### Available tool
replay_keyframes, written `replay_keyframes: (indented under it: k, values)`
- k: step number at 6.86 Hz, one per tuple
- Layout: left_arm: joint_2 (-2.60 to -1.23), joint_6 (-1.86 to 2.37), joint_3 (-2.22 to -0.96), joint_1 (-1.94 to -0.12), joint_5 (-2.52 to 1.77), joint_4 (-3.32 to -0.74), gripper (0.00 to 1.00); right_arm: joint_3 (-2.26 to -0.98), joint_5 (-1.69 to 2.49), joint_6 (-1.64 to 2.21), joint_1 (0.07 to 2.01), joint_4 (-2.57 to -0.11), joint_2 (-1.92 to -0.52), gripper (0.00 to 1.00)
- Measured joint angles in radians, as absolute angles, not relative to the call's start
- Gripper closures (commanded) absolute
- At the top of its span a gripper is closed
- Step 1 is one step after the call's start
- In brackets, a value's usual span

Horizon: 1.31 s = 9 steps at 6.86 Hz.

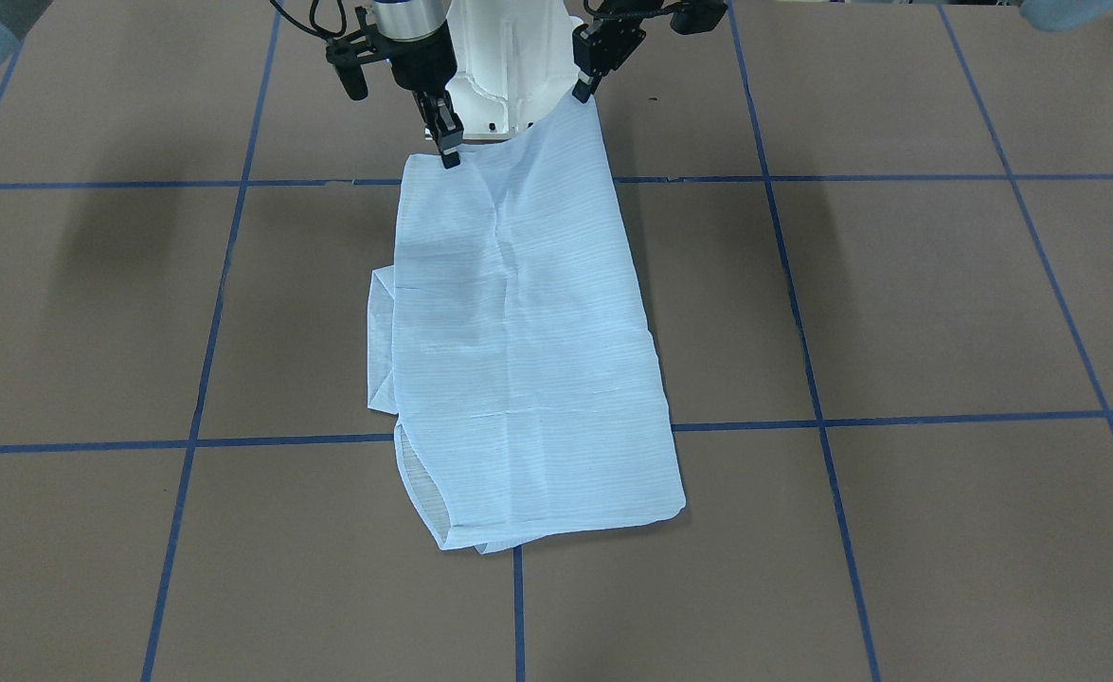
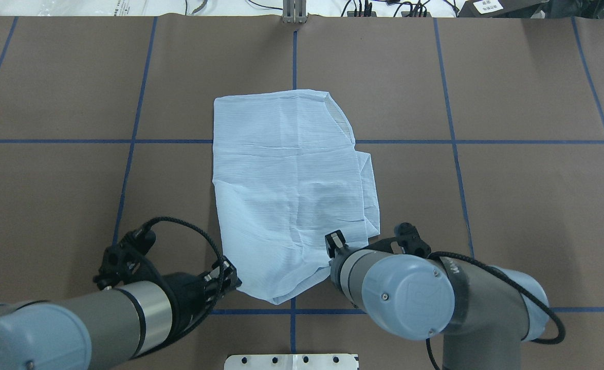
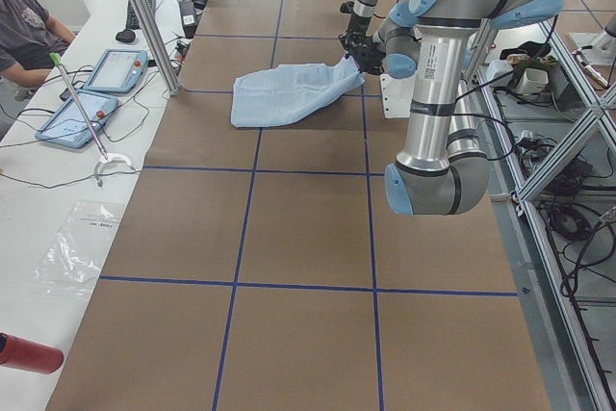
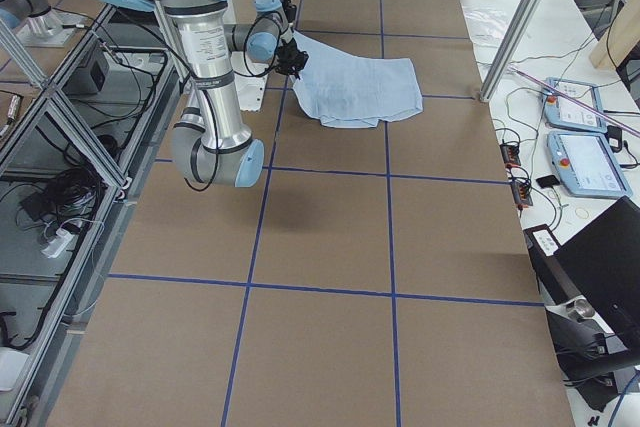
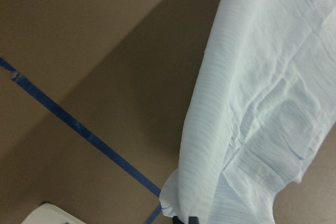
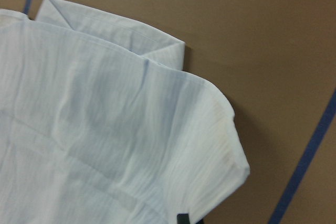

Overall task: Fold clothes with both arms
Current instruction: 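Lift the near edge with both grippers and fold it toward the collar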

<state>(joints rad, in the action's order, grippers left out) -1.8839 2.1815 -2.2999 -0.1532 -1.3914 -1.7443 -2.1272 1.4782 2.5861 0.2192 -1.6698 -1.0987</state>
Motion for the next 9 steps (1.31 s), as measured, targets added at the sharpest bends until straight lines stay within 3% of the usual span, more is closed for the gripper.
replay_keyframes:
  k: [2,4,9]
  values:
    - [-1.955,2.042,-2.207,-0.316,-1.469,-1.745,1.0,-2.092,1.514,2.484,0.35,-1.674,-1.042,1.0]
    - [-2.029,1.919,-2.047,-0.464,-1.509,-1.781,1.0,-1.913,1.594,2.41,0.48,-1.604,-0.938,1.0]
    - [-2.214,1.807,-1.453,-0.672,-1.514,-2.152,1.0,-1.184,1.698,2.29,0.654,-1.21,-0.647,1.0]
